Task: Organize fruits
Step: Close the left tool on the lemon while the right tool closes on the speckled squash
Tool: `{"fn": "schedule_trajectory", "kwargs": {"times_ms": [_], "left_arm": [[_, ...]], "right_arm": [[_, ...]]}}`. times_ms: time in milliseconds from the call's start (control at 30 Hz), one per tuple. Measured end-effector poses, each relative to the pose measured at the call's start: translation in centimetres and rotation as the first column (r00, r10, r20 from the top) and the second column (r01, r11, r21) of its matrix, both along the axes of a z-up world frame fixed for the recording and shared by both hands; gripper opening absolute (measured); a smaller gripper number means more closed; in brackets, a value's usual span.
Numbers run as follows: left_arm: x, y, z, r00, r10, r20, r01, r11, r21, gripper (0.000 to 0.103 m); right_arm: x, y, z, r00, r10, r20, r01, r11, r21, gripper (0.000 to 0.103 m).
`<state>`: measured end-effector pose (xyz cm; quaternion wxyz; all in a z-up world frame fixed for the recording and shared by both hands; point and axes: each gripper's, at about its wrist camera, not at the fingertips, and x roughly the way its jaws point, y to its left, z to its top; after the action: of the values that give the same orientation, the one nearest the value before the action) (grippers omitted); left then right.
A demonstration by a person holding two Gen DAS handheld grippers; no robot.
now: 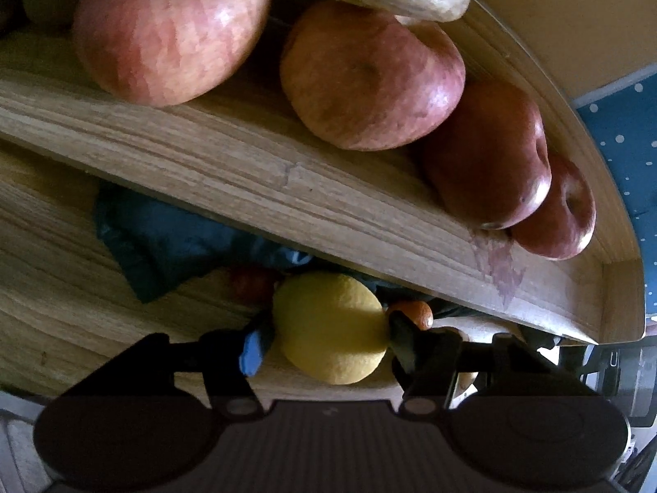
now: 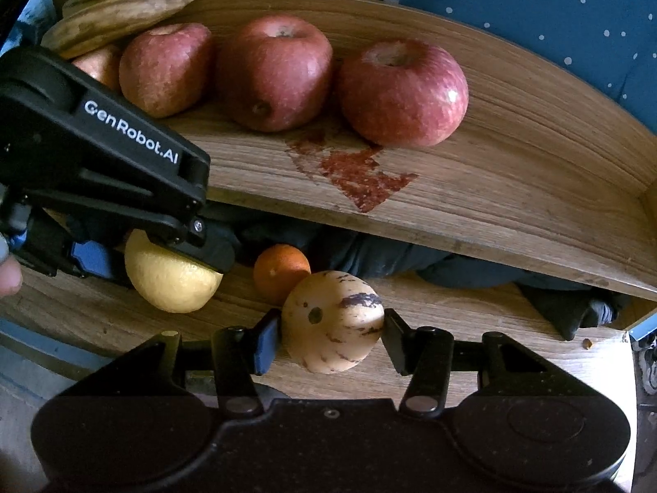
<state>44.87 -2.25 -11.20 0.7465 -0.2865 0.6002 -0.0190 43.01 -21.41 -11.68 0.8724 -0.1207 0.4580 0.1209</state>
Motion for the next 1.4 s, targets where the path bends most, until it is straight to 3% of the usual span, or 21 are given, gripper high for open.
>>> {"fn": "schedule_trajectory", "kwargs": {"times_ms": [700, 1400], "left_arm": [[-4.1, 1.4, 0.5, 0.999, -0.026, 0.025, 0.026, 1.000, -0.004, 0.063], [-8.8, 2.5, 4.3, 0.994, -0.034, 0.101, 0.033, 0.999, 0.003, 0.063]], "right_arm": [[-2.3, -0.2, 0.3, 1.000, 0.005, 0.021, -0.006, 1.000, 0.019, 0.053], [-7.8, 0.5, 2.9, 0.994, 0.099, 0.051, -0.101, 0.994, 0.030, 0.053]]}}
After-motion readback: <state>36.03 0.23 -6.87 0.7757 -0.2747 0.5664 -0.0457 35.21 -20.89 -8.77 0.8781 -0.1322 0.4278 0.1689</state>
